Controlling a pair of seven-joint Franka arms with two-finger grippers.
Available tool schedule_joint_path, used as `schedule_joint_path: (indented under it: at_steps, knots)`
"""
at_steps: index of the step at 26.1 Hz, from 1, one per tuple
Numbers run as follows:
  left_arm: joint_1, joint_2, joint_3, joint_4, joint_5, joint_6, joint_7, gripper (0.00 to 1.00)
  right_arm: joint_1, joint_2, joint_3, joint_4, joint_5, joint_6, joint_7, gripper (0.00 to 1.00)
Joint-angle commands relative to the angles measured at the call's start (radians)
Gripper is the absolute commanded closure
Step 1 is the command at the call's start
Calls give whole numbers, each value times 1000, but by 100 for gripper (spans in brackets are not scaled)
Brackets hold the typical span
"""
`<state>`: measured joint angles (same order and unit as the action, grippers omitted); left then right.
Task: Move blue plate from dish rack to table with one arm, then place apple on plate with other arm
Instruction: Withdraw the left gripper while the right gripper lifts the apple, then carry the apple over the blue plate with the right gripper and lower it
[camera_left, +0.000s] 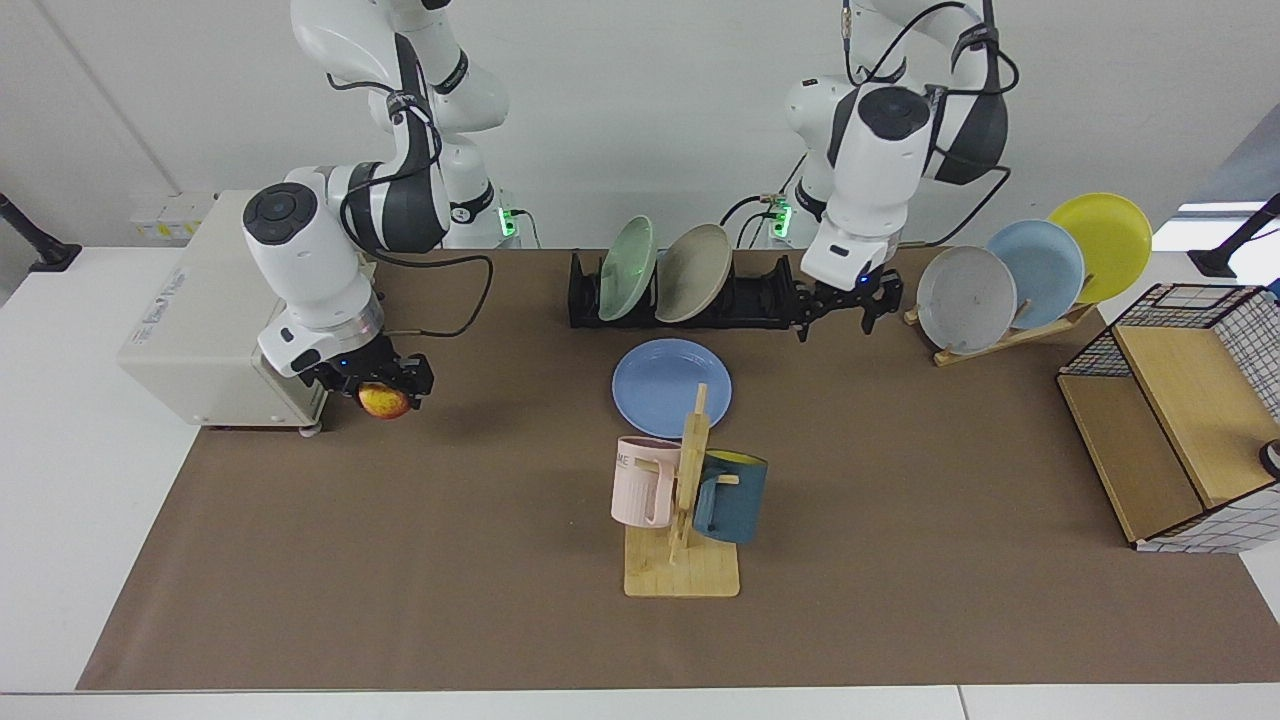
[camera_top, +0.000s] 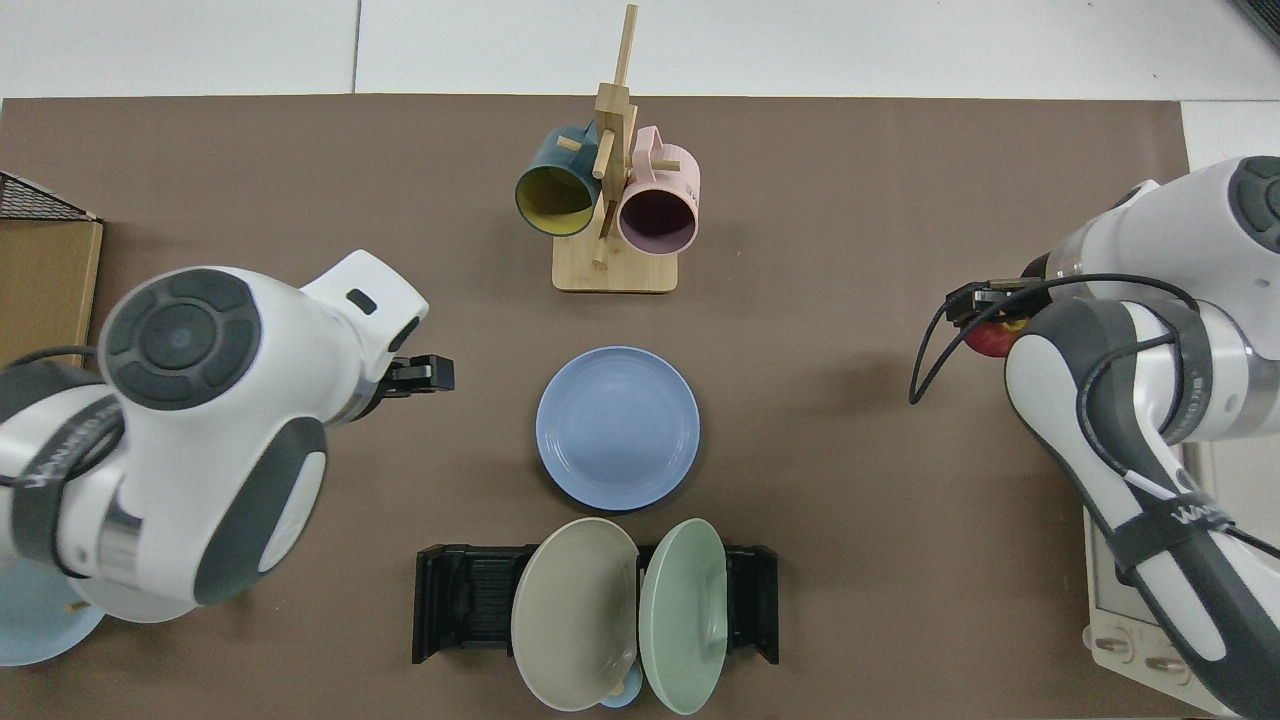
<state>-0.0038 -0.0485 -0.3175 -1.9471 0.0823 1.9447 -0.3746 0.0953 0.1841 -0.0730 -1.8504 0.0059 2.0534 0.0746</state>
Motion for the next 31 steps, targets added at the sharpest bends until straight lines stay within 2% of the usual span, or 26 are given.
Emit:
schedule_joint_path:
  at_steps: [1, 5, 10, 15, 23, 31]
  knots:
    - [-4, -37, 86, 82, 14, -122, 106, 0, 46, 0, 4, 10, -4, -4, 37, 100]
    - [-13, -83, 179, 96, -2, -162, 230, 0, 119, 14, 4, 11, -3, 4, 141, 100]
    - [-11, -116, 233, 94, -10, -188, 299, 0, 214, 35, 4, 16, 2, 36, 272, 100]
    - [-12, -117, 235, 94, -22, -190, 306, 0, 317, 109, 2, 72, 23, 37, 444, 100]
    - [-8, -94, 233, 132, -21, -196, 304, 0, 446, 279, 2, 229, 25, 90, 666, 100]
    - [5, -82, 233, 148, -21, -205, 306, 0, 541, 316, 4, 238, 42, 148, 689, 100]
